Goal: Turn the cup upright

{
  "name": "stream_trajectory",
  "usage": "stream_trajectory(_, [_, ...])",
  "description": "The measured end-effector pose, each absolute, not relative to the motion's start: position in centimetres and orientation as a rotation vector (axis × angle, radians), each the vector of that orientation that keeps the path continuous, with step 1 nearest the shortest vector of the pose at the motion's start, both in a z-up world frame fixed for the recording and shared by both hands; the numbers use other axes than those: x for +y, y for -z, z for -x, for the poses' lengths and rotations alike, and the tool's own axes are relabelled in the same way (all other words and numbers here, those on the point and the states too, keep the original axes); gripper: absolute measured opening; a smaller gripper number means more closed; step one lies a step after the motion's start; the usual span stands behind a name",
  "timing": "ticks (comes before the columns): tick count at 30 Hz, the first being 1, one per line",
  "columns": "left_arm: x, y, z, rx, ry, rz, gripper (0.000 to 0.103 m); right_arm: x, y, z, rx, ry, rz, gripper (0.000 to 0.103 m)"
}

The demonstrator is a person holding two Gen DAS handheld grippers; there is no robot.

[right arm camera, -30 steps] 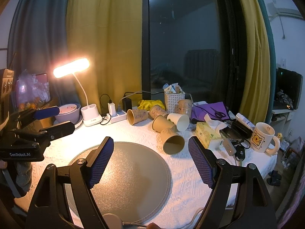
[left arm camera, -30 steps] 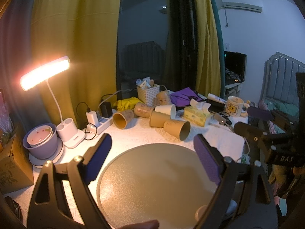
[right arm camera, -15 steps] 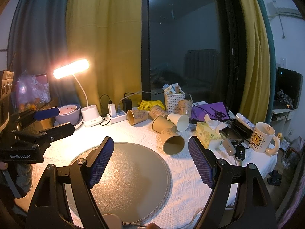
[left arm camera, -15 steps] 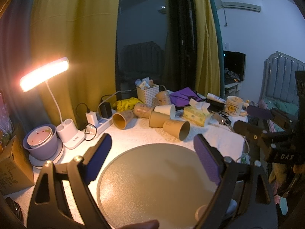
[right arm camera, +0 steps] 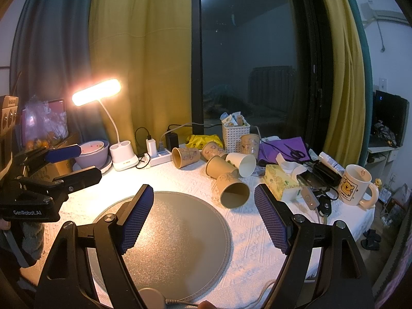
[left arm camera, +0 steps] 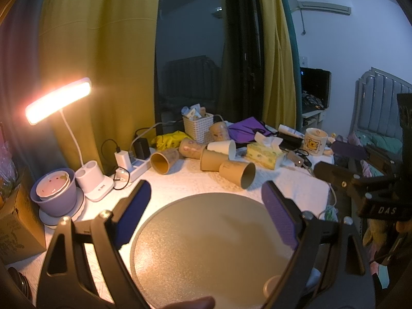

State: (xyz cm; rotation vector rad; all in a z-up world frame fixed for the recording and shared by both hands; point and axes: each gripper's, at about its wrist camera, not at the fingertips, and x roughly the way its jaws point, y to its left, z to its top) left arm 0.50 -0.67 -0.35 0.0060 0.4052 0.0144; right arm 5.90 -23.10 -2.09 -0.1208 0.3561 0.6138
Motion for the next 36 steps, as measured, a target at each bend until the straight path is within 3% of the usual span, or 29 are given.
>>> stream_trajectory(26, [-1.3, 0.8, -1.1, 0.419, -0.015, -0.019, 0.089, -23.3, 2.3, -6.2, 0.362, -0.621, 0.114, 0.083])
stream_trajectory(36, [-0.7, 4.5, -5.7, 0.521, -0.015, -0.096, 0.089, -23.2, 5.2, -12.5, 0.452, -0.64, 0.093, 0.083])
